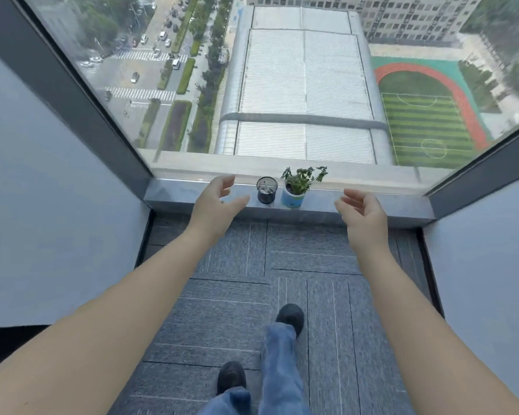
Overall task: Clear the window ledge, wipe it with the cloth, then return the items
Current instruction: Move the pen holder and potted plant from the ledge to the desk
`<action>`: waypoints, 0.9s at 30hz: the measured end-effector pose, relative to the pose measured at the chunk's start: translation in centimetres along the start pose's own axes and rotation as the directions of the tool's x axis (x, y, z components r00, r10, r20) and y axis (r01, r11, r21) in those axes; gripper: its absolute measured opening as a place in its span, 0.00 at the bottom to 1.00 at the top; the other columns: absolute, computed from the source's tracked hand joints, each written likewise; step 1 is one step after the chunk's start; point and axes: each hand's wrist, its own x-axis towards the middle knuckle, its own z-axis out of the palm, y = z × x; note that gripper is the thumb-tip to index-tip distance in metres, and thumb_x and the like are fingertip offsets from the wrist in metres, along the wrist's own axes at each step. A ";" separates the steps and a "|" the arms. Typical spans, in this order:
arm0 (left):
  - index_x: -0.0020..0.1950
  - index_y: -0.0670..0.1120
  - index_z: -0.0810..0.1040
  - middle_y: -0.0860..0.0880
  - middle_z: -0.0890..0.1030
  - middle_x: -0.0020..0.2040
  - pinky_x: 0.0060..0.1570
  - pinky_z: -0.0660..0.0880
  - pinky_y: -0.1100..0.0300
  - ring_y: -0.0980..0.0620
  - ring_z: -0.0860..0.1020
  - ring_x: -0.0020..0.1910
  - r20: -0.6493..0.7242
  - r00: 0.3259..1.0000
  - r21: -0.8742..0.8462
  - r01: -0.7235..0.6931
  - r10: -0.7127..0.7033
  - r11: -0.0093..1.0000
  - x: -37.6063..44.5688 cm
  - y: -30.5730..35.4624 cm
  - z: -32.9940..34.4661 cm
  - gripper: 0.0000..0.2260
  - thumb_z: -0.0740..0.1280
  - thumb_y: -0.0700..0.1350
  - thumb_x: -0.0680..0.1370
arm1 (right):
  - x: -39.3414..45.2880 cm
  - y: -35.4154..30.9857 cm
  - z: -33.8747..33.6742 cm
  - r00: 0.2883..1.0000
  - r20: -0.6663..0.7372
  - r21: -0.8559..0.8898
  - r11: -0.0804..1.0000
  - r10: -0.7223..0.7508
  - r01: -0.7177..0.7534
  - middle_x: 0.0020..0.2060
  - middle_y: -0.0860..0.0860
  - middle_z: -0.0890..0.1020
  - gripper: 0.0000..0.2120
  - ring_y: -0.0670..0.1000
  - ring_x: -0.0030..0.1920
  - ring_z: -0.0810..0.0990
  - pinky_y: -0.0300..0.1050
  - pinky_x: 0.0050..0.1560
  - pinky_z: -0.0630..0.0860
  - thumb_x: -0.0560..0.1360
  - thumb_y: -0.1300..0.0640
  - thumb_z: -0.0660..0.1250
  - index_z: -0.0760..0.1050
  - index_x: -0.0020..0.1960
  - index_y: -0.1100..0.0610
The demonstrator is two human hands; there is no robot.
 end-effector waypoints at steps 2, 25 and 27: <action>0.67 0.44 0.66 0.46 0.70 0.68 0.65 0.65 0.54 0.51 0.68 0.65 -0.016 1.000 0.014 0.020 -0.020 1.000 3.4 -1.2 1.6 0.22 0.65 0.43 0.74 | 3.9 1.9 0.8 0.999 0.028 -0.030 0.999 0.015 -0.014 0.52 0.51 0.73 0.16 0.48 0.52 0.72 0.30 0.44 0.69 0.75 0.61 0.64 0.71 0.62 0.61; 0.74 0.44 0.47 0.46 0.53 0.77 0.74 0.54 0.54 0.50 0.54 0.75 0.023 0.999 0.020 0.034 -0.035 0.999 39.4 -40.6 24.5 0.46 0.74 0.45 0.66 | 38.8 44.6 16.0 0.994 -0.065 -0.116 0.988 0.091 -0.098 0.77 0.50 0.46 0.53 0.48 0.77 0.47 0.44 0.74 0.49 0.66 0.55 0.75 0.39 0.76 0.55; 0.74 0.44 0.46 0.46 0.53 0.77 0.73 0.53 0.56 0.51 0.53 0.75 0.023 0.999 -0.026 0.044 -0.044 0.999 41.2 -42.0 25.7 0.47 0.75 0.44 0.66 | 40.7 46.0 16.4 0.997 -0.050 -0.110 0.992 0.060 -0.065 0.77 0.48 0.42 0.56 0.47 0.77 0.44 0.43 0.74 0.47 0.66 0.55 0.75 0.36 0.75 0.54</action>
